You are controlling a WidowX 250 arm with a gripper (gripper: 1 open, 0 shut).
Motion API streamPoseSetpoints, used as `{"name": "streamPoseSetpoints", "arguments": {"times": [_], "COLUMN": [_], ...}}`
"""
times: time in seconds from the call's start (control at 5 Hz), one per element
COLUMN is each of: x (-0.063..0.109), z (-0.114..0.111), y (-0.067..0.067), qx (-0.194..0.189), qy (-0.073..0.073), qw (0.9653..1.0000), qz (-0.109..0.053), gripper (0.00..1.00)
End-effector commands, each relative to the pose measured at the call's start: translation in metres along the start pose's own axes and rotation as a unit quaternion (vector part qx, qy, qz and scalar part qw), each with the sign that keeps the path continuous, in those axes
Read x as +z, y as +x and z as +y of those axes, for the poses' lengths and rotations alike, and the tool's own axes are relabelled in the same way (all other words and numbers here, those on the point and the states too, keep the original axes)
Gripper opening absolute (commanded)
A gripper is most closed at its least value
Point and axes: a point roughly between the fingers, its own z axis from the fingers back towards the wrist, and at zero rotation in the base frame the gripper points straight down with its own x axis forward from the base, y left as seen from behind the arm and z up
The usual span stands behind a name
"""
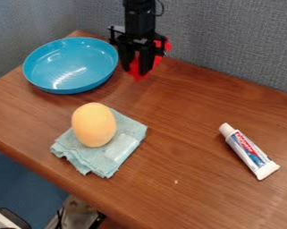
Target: Put the red object on the blue plate
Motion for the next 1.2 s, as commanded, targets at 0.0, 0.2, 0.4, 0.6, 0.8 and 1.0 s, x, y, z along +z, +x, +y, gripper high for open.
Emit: {"name": "streamPoseSetpoints", "arguments": {"times": [0.0,0.2,0.4,0.6,0.8,1.0], "x": [0.038,0.044,0.052,0.059,0.069,0.067], "z": [-0.008,-0.009,0.001,0.012,0.035,0.062], "y": [-0.002,-0.004,-0.006,-0.008,-0.014,-0.01], "qx": [-0.014,-0.016,-0.005,0.007,0.036,0.06], "qy": [0.006,0.004,0.008,0.013,0.02,0.034], "qw": [0.9988,0.9986,0.9982,0.9977,0.9963,0.9947], "qz": [-0.046,-0.051,-0.059,-0.067,-0.075,-0.077], "gripper": [0.0,0.0,0.0,0.0,0.0,0.0]}}
